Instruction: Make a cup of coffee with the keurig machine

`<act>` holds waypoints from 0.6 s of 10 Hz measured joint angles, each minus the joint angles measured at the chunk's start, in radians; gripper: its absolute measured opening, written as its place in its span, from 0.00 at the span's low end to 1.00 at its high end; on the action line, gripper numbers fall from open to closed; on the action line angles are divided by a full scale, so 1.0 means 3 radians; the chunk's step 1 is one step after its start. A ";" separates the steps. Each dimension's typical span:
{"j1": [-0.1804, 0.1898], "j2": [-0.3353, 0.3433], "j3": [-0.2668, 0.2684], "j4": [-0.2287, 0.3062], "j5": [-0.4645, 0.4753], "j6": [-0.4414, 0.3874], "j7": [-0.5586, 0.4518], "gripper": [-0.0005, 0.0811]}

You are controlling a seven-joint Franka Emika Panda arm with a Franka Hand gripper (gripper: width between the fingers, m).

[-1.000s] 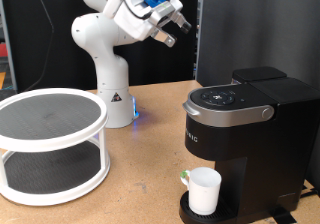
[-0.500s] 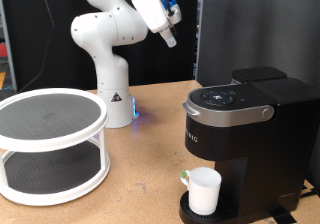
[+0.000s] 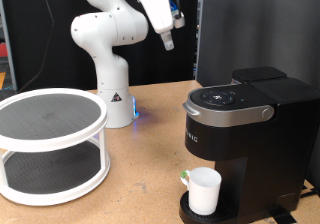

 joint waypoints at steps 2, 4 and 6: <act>0.0000 0.0038 0.0008 0.0065 -0.0066 -0.0112 -0.0019 1.00; 0.0015 0.0045 0.0026 0.0055 -0.0035 -0.0120 -0.0019 1.00; 0.0026 0.0105 0.0160 0.0073 -0.0094 -0.0083 0.0012 1.00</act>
